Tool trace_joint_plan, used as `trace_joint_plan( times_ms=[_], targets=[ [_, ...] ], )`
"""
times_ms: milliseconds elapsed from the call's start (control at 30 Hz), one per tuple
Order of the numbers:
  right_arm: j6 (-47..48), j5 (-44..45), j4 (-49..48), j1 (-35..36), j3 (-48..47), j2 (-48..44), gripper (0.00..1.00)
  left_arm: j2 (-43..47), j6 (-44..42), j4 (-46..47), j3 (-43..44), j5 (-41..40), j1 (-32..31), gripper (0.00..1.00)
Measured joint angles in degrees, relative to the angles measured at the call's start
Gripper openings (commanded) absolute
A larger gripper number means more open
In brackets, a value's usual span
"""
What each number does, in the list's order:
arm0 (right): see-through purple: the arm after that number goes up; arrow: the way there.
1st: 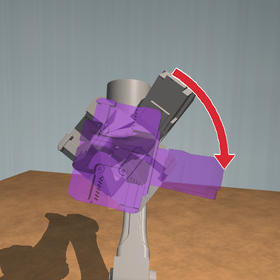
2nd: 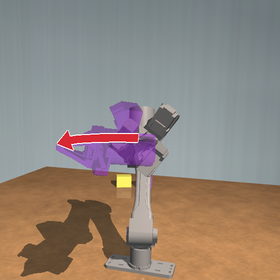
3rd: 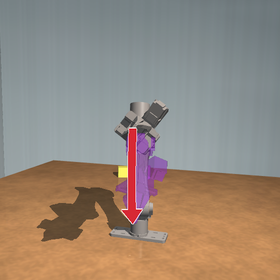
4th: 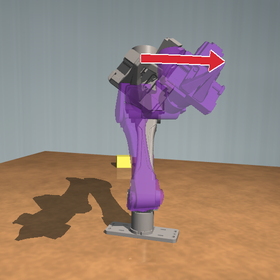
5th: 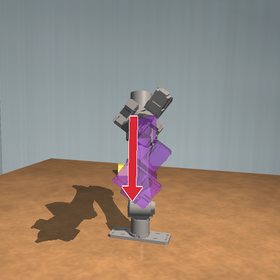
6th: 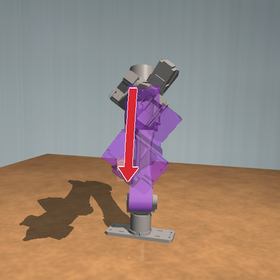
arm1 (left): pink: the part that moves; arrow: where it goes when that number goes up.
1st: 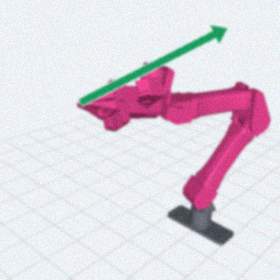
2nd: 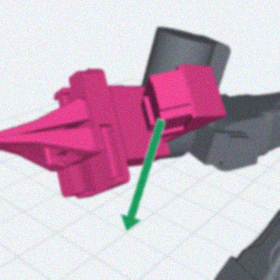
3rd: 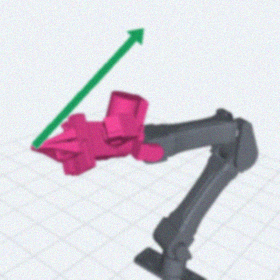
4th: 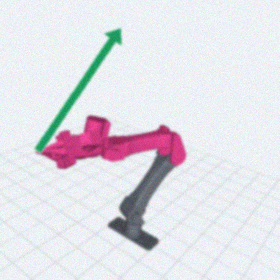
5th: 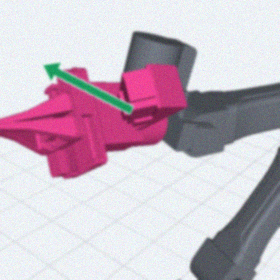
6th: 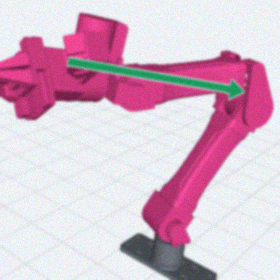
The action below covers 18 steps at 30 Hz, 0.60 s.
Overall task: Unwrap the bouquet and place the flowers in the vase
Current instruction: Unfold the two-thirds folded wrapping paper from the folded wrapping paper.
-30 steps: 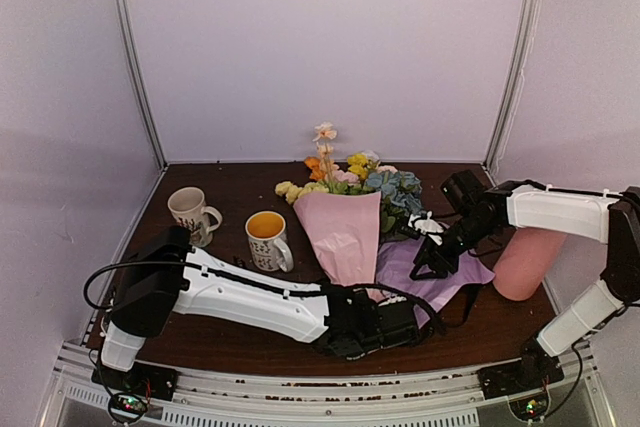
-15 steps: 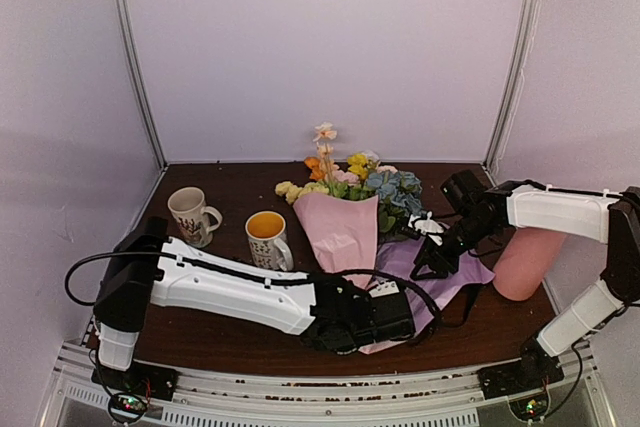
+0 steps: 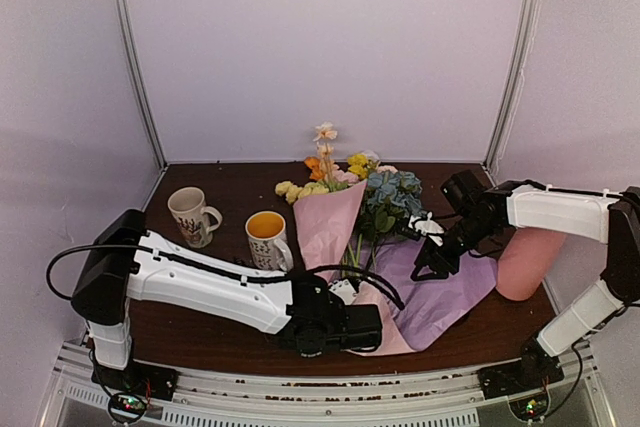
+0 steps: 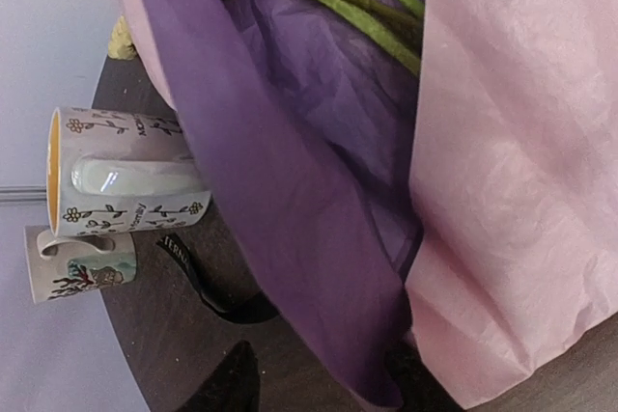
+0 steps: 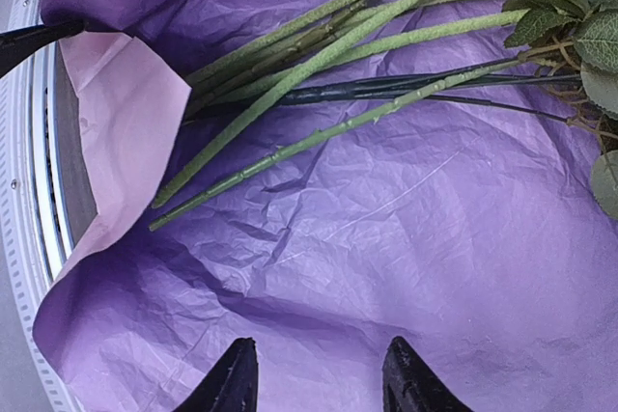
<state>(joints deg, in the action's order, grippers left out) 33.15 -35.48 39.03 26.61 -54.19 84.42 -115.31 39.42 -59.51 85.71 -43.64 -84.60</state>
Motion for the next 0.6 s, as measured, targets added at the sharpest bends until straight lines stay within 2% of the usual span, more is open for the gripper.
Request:
trace_joint_plan(
  times_ms=[200, 400, 600],
  targets=[
    [0.1, 0.0, 0.2, 0.0, 0.0, 0.0, 0.46, 0.7, 4.9, -1.8, -2.9, 1.3, 0.0, 0.56],
    [0.1, 0.0, 0.2, 0.0, 0.0, 0.0, 0.46, 5.7, 7.8, -4.1, -3.5, 1.3, 0.0, 0.73],
    [0.2, 0.0, 0.2, 0.0, 0.0, 0.0, 0.46, 12.8, 4.5, -4.8, 1.9, 0.8, 0.0, 0.7]
  ],
)
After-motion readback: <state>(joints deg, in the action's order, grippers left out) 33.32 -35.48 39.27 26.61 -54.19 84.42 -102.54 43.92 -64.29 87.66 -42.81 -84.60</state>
